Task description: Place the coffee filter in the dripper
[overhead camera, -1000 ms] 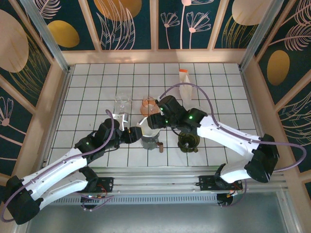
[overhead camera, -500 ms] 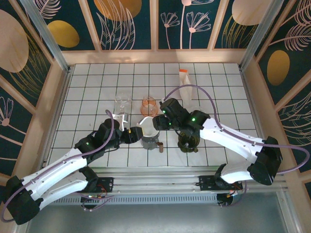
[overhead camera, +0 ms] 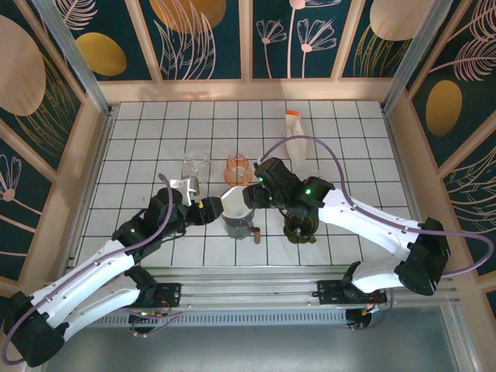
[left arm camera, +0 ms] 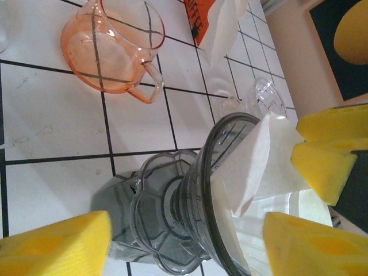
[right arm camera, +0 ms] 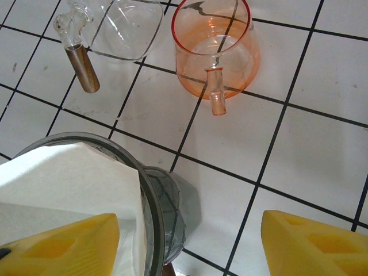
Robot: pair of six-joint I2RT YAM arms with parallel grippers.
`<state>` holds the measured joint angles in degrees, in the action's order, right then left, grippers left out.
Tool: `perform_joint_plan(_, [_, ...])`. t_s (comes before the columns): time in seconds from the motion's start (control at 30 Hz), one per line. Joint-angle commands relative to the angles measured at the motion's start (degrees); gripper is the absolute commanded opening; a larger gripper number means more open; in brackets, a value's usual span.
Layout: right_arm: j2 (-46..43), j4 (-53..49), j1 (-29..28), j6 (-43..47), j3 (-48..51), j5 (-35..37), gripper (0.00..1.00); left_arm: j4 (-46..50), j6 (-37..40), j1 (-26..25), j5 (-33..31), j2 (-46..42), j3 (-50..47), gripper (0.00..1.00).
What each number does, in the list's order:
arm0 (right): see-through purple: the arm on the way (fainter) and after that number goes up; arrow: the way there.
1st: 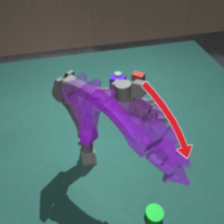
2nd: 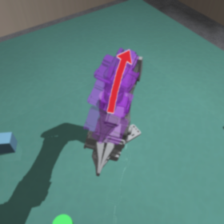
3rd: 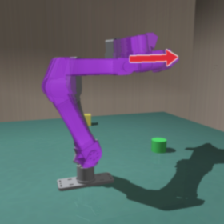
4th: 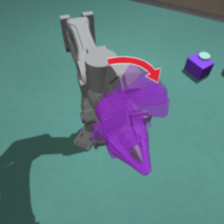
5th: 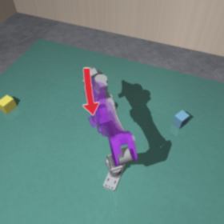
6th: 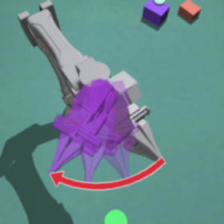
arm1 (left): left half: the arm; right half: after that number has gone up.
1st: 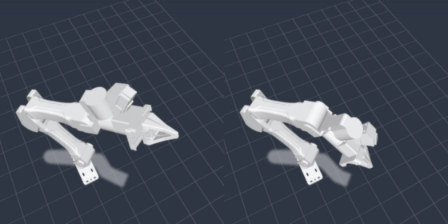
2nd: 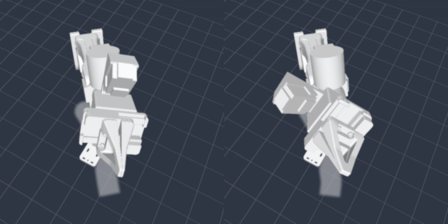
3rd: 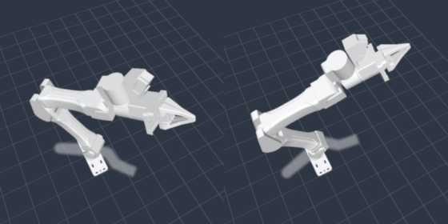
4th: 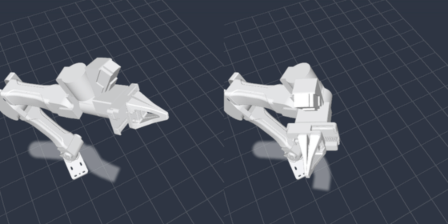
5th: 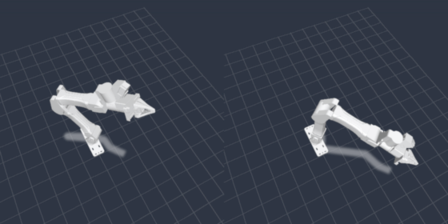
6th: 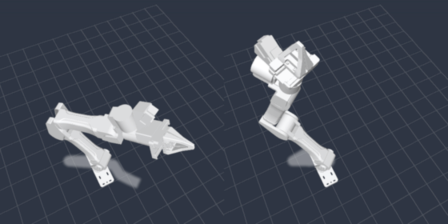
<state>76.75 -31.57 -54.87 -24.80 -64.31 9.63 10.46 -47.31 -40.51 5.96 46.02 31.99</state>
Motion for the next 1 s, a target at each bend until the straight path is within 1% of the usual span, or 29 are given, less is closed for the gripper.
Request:
perform_joint_plan(0.0, [-0.2,-0.1,-0.6,-1.2,1.1,1.4,0.67,-1.0,-0.1,0.7,1.5,0.5,-0.6,0.61])
perform_joint_plan(0.27, [-0.1,0.2,-0.6,-1.2,1.0,1.5,0.67,-0.7,-0.5,1.1,2.2,0.6,-2.3,0.58])
perform_joint_plan(0.4, [-0.2,0.1,-0.6,-1.4,1.0,1.5,0.67,-0.5,-0.6,1.2,2.2,0.4,-2.4,0.58])
perform_joint_plan(0.63, [-0.8,0.3,-0.7,-1.3,0.3,2.2,0.69,-0.8,-1.1,1.3,2.1,-0.5,-1.5,0.74])
perform_joint_plan(0.97, [-1.4,0.8,-0.9,-1.1,-0.5,2.7,0.71,-0.7,-1.2,1.3,2.1,-1.0,0.1,0.8])
